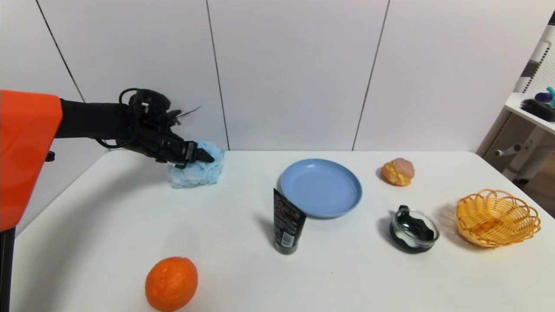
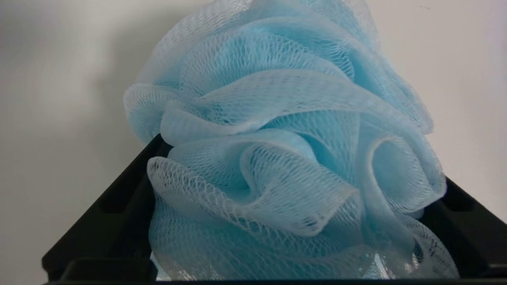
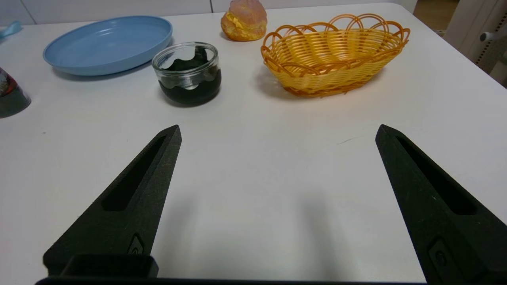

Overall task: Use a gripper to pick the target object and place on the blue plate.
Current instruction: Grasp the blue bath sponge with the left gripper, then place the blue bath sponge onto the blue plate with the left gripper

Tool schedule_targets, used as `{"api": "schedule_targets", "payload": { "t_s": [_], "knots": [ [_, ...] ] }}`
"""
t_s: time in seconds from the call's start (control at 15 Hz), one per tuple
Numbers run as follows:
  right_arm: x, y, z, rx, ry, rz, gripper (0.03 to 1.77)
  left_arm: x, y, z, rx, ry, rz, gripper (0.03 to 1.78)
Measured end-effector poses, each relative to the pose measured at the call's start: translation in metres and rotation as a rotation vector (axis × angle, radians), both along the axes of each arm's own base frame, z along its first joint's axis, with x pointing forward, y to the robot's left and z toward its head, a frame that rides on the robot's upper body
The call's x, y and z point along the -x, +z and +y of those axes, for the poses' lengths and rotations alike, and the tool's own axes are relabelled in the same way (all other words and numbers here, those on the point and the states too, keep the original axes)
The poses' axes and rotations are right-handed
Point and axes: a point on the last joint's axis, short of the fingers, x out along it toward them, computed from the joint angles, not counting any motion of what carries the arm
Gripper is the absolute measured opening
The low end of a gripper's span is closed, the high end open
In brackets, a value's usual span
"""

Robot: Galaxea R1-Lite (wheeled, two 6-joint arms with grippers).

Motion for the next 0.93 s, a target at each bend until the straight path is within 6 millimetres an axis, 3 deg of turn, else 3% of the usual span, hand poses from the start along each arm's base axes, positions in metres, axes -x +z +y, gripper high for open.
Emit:
{"api": "schedule_targets", "payload": {
  "t_s": [0.27,0.6,0.73,0.93],
  "knots": [
    [0.000,0.000,0.000,0.000,0.000,0.000,1.69,-0.005,0.002,0.000,-0.009,-0.014,-0.036,1.12],
    [0.000,0.000,0.000,0.000,0.001,0.000,1.69,-0.001,0.012,-0.001,-0.029,-0.037,-0.073,0.66],
    [0.000,0.000,0.000,0.000,0.000,0.000,1.69,0.008,0.028,-0.006,-0.026,-0.052,-0.109,0.58],
    [0.000,0.000,0.000,0.000,0.000,0.000,1.69,0.033,0.069,-0.025,-0.014,-0.104,-0.202,0.56]
  ]
}}
